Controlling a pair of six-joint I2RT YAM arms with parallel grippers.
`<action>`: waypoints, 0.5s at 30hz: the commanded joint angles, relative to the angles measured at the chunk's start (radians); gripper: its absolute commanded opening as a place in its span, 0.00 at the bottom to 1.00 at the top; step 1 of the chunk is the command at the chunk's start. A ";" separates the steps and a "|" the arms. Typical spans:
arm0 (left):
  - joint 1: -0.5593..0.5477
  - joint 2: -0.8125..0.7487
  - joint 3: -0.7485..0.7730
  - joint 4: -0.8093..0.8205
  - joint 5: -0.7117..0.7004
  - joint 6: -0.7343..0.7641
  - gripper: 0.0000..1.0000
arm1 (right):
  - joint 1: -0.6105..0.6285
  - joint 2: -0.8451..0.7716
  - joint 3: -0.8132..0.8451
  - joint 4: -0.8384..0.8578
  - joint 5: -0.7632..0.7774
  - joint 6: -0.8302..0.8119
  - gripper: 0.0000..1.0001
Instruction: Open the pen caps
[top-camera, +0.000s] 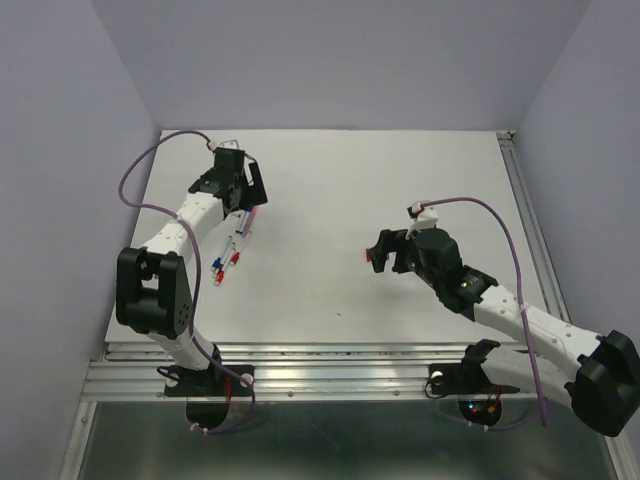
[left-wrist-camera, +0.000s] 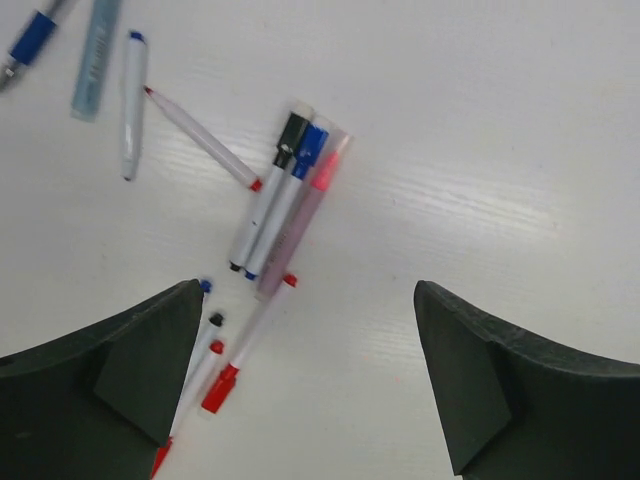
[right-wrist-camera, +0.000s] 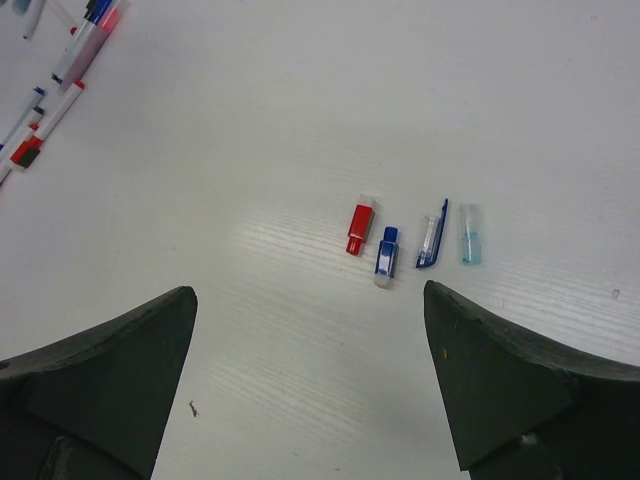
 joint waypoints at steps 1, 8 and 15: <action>-0.103 -0.025 -0.119 0.022 -0.025 -0.118 0.99 | -0.006 -0.019 -0.023 0.050 -0.020 0.004 1.00; -0.136 -0.022 -0.174 0.060 -0.071 -0.088 0.98 | -0.006 -0.028 -0.023 0.041 -0.030 0.013 1.00; -0.135 0.093 -0.078 0.098 -0.071 0.003 0.96 | -0.006 -0.031 -0.023 0.032 -0.026 0.018 1.00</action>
